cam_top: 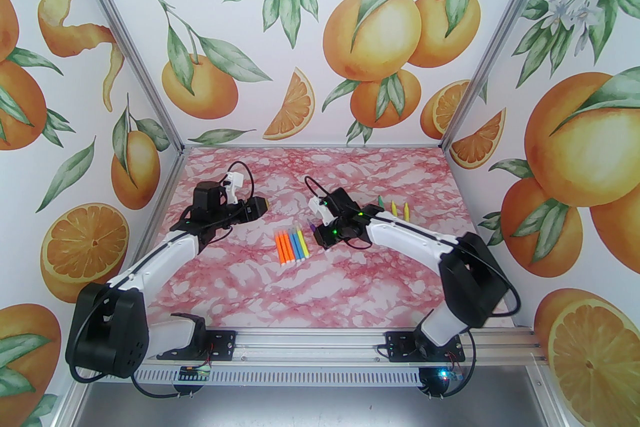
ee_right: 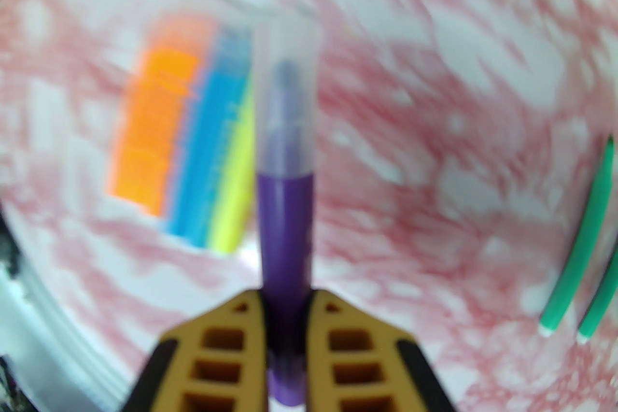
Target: Open the pen caps
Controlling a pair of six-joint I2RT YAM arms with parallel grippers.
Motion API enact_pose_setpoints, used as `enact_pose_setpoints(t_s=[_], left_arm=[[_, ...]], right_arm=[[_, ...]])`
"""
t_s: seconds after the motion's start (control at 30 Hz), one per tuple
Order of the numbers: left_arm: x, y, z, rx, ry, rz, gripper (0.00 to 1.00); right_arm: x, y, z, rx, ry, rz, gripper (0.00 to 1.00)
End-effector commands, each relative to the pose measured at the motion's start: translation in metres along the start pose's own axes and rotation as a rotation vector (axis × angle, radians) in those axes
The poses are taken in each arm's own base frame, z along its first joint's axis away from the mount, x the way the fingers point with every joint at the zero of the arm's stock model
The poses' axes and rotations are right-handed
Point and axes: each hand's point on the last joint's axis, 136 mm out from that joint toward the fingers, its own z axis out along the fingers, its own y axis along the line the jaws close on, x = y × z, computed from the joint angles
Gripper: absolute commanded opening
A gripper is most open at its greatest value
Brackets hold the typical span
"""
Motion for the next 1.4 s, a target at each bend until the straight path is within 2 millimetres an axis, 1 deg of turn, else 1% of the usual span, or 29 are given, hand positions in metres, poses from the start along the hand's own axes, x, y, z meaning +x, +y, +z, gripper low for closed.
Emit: enact_pose_setpoints(t_s=[0.0, 0.1, 0.2, 0.37, 0.57, 0.8, 0.93, 1.13, 1.27, 1.33, 1.37], left_arm=[[-0.002, -0.030, 0.011, 0.123, -0.004, 0.000, 0.63], [0.000, -0.047, 0.018, 0.180, 0.008, -0.001, 0.61], [0.000, -0.060, 0.022, 0.221, 0.015, -0.005, 0.56], [0.007, -0.069, 0.028, 0.242, 0.050, 0.003, 0.54], [0.017, -0.074, 0.038, 0.263, 0.094, -0.009, 0.51], [0.019, -0.089, 0.044, 0.325, 0.121, -0.019, 0.44], [0.020, -0.091, 0.046, 0.332, 0.132, -0.023, 0.42], [0.022, -0.092, 0.050, 0.342, 0.148, -0.024, 0.35], [0.022, -0.092, 0.052, 0.348, 0.152, -0.029, 0.27], [0.022, -0.091, 0.053, 0.349, 0.152, -0.032, 0.21], [0.022, -0.092, 0.054, 0.350, 0.151, -0.034, 0.18]], right_arm=[[-0.014, 0.024, -0.009, -0.129, -0.070, -0.012, 0.00], [-0.022, 0.031, -0.014, -0.158, -0.096, -0.013, 0.00], [-0.028, 0.033, -0.016, -0.168, -0.113, -0.014, 0.00], [-0.034, 0.037, -0.019, -0.182, -0.136, -0.018, 0.00], [-0.037, 0.040, -0.023, -0.196, -0.149, -0.024, 0.00], [-0.038, 0.040, -0.023, -0.199, -0.156, -0.024, 0.00], [-0.039, 0.041, -0.024, -0.198, -0.164, -0.021, 0.00], [-0.040, 0.040, -0.024, -0.191, -0.168, -0.021, 0.00], [-0.039, 0.038, -0.023, -0.188, -0.165, -0.018, 0.00], [-0.038, 0.039, -0.023, -0.191, -0.163, -0.019, 0.00], [-0.038, 0.038, -0.023, -0.186, -0.163, -0.018, 0.02]])
